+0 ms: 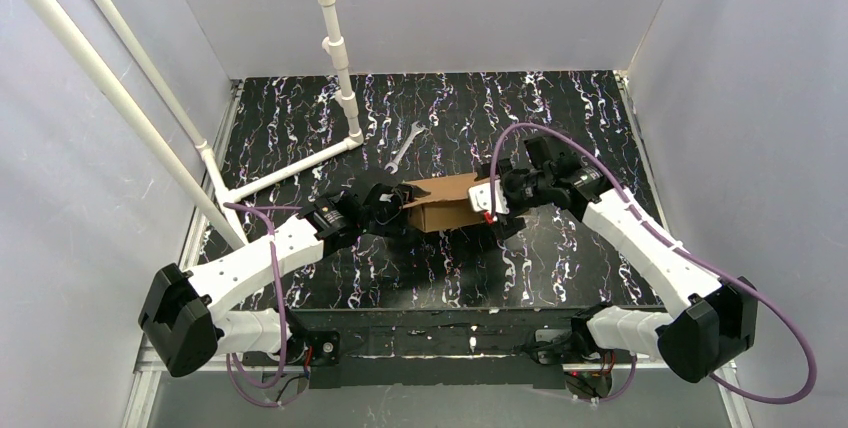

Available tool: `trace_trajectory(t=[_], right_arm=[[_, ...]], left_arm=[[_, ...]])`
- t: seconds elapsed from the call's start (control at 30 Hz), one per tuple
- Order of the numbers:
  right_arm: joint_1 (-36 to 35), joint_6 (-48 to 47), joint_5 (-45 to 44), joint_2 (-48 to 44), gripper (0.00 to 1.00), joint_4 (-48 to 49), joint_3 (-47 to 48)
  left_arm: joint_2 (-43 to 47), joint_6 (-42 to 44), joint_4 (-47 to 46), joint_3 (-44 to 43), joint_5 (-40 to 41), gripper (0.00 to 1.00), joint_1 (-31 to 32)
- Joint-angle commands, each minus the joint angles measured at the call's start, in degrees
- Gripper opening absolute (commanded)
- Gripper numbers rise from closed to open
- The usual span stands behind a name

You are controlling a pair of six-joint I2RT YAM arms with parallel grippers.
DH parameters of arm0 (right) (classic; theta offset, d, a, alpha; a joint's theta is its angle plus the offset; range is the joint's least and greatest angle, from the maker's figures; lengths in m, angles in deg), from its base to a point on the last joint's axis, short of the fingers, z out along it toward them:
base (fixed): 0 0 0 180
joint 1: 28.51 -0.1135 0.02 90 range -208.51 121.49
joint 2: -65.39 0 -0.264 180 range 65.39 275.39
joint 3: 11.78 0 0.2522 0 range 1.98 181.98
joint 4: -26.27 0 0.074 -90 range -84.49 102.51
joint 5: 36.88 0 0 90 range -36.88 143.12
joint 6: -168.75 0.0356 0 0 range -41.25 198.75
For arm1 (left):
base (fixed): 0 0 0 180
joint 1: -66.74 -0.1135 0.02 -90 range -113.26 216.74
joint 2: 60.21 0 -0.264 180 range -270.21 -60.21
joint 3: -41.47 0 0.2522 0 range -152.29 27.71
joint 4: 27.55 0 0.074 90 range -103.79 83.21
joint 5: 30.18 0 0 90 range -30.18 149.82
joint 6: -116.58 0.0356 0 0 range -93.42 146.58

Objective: Fold the paper box

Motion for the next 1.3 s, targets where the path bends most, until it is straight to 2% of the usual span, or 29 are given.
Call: trace_trajectory(t=[0.0, 0.2, 0.4, 0.73, 0.83, 1.0, 1.17, 1.27], right_arm=[[-2.2, 2.1, -4.0, 0.5, 0.98, 5.4, -2.2], [-3.7, 2.1, -4.7, 0.6, 0.98, 5.5, -3.1], [-4.2, 7.4, -9.0, 0.7, 0.97, 12.2, -4.5], [-4.2, 12.3, -5.8, 0.0, 0.69, 15.1, -5.8], [-4.0, 13.5, -4.2, -0.4, 0.65, 14.6, -5.7], [-2.1, 15.7, -1.2, -1.4, 0.62, 13.7, -6.4], [0.5, 18.5, 2.3, -3.8, 0.58, 13.0, -8.5], [2.1, 20.3, 4.4, -5.0, 0.58, 13.0, -9.8]], left_arm=[[0.7, -2.5, 1.9, -0.5, 0.8, 0.34, 0.3], [0.4, -3.4, 0.8, -0.2, 1.0, 0.34, 0.3], [-0.2, -3.8, -0.7, -0.4, 0.8, 0.35, 0.3], [0.9, -4.2, -4.1, 2.1, 0.4, 0.41, 0.3], [1.6, -4.3, -5.4, 3.0, 0.4, 0.51, 0.3], [3.9, -3.2, -7.4, 5.0, 0.8, 0.75, 0.3], [7.8, -0.9, -4.9, 6.7, 3.5, 0.91, 0.3], [10.1, 1.4, -3.9, 7.5, 5.1, 0.97, 0.3]])
